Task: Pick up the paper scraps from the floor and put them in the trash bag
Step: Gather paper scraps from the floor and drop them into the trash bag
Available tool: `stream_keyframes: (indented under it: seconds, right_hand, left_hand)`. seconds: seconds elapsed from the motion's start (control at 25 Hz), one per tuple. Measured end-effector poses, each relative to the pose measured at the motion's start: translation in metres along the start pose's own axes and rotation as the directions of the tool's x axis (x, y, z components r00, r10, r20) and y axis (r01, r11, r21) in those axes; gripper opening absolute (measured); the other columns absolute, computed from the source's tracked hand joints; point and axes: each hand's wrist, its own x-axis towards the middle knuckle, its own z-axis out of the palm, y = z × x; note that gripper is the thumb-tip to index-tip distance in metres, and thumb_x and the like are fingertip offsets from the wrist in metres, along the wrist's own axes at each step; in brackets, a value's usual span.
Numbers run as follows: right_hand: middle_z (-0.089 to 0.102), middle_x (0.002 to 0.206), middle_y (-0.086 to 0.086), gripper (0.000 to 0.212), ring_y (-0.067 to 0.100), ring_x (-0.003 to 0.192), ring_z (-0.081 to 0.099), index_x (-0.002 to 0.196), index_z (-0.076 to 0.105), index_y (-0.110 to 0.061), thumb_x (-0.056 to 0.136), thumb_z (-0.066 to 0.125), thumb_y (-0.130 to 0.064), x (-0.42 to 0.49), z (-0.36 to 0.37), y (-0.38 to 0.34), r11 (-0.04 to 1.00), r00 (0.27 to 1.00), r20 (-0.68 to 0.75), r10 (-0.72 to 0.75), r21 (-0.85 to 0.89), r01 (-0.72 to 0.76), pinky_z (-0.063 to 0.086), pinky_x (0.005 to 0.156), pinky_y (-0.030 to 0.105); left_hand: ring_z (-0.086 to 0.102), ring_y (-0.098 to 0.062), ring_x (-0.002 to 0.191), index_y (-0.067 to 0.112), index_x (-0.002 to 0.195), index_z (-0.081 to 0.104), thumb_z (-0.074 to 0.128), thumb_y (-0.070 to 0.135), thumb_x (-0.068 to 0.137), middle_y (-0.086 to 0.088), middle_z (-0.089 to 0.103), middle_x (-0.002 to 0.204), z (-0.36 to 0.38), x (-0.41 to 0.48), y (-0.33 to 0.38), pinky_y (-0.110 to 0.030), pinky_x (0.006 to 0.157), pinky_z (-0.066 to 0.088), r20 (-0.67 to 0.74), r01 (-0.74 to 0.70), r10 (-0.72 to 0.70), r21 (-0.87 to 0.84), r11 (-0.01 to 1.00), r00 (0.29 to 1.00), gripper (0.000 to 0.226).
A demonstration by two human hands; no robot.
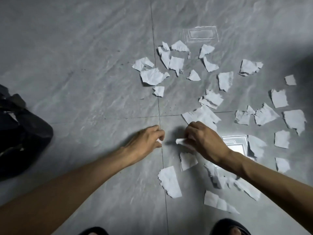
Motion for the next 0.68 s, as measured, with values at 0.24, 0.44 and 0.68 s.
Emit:
stream_keyframes:
  seconds: [0.24,0.44,0.68]
  right_hand:
    - [0.063,0.105,0.004,0.014,0.023,0.093,0.058,0.09,0.066,-0.014,0.092,0.056,-0.024,-0.033,0.02,-0.009,0.987,0.968,0.205,-0.146,-0.03,0.155,0.047,0.076,0.033]
    - [0.066,0.076,0.0,0.017,0.011,0.067,0.058,0.078,0.062,-0.019,0.077,0.071,-0.004,-0.03,0.022,0.001,0.894,0.963,0.005,0.271,0.371,-0.253,0.046,0.061,0.021]
    - [0.061,0.069,0.002,0.016,0.01,0.062,0.051,0.079,0.063,-0.014,0.074,0.077,-0.018,-0.035,0.02,0.003,0.604,0.812,0.024,0.583,0.656,-0.453,0.039,0.055,0.013]
  left_hand:
    - [0.056,-0.004,0.06,0.017,0.08,0.065,0.076,0.013,0.073,0.005,0.061,0.071,-0.004,-0.003,0.014,-0.022,0.057,0.047,0.103,-0.058,0.088,-0.266,0.962,0.991,0.013]
    - [0.053,-0.012,0.067,0.025,0.111,0.055,0.073,0.01,0.077,0.001,0.061,0.09,0.024,-0.019,0.043,-0.028,0.057,0.044,0.419,-0.342,0.331,-0.05,0.938,0.846,0.041]
    - [0.058,-0.022,0.063,0.014,0.081,0.055,0.066,0.003,0.079,0.001,0.05,0.072,0.041,-0.026,0.045,-0.031,0.053,0.045,0.426,-0.549,0.429,0.212,0.809,0.797,0.016]
